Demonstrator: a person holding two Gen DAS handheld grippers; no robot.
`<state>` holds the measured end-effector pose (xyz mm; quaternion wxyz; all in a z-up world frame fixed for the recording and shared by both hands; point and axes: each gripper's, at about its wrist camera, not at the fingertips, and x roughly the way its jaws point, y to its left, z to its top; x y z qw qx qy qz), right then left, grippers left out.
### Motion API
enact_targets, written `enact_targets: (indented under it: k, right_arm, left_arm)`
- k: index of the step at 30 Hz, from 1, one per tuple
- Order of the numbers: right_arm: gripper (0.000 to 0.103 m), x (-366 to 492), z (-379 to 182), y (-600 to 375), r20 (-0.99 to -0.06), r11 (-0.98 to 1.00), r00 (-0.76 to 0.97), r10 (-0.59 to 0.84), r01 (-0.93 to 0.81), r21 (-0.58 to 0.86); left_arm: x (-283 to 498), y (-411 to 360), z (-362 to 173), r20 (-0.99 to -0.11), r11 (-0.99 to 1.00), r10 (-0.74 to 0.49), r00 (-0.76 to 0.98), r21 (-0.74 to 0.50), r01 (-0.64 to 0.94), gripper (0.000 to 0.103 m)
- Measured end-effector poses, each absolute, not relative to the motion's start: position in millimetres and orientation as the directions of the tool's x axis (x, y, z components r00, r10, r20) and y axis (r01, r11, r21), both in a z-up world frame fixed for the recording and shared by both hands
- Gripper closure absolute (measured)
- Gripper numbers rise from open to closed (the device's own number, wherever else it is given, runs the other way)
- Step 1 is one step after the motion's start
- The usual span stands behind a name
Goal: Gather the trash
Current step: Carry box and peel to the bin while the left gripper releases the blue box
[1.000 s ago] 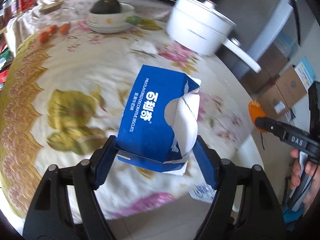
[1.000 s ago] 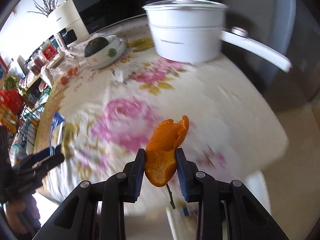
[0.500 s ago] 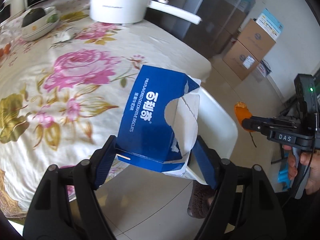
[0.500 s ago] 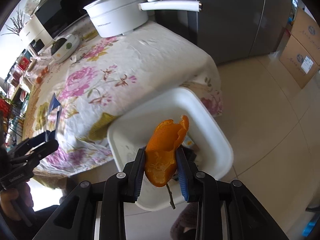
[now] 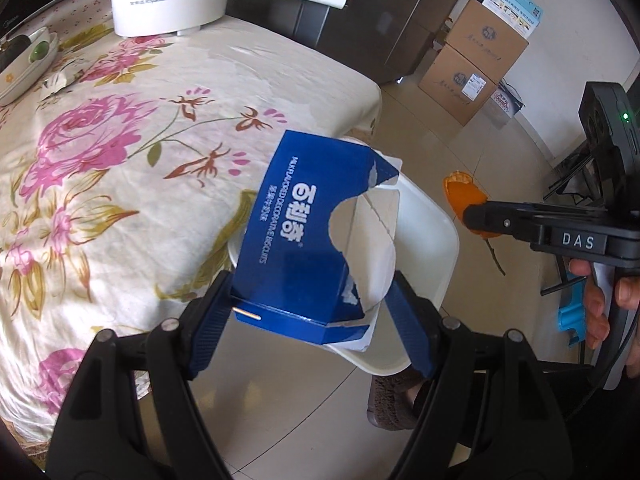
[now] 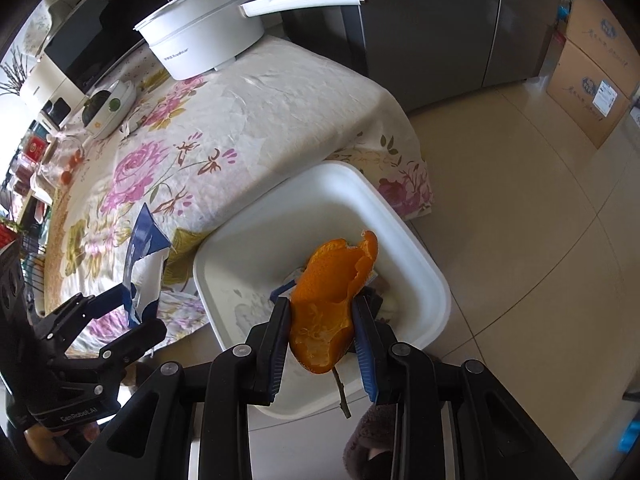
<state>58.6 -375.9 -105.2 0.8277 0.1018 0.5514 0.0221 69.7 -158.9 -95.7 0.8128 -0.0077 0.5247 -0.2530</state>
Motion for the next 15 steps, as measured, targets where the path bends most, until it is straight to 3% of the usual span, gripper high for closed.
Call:
enact_targets:
  k: [9,11,13,15]
  right_arm:
    - [0.071,55.9,-107.0,-395.1,-0.911,0.973,0.394,0.124,0.131,0.190]
    - [0.071,54.7,-107.2,-399.2,-0.911,0.973,0.396,0.116,0.140,0.185]
    - [0.071,53.5,-108.6,-403.5,-0.913,0.972,0.394,0.108,0.151,0.181]
    - [0.071,52.6,-111.2,-406.7,-0.916,0.972,0.388,0.103,0.157,0.176]
  left_arm:
    - [83.8,-184.9,-107.5,-0.821,0.832,-0.467,0.329,-0.282,0.478,0.025]
    - [84.1,-187.6,-106.9,-0.796,0.815,-0.491,0.354,-0.275,0.511,0.022]
    - [86.7,-189.2,-110.5,-0.826,0.838,-0.437,0.357,-0.229,0.495,0.013]
    - [86.6,-186.2,-109.4,-0.835,0.845,-0.415,0.360,-0.208,0.492,0.012]
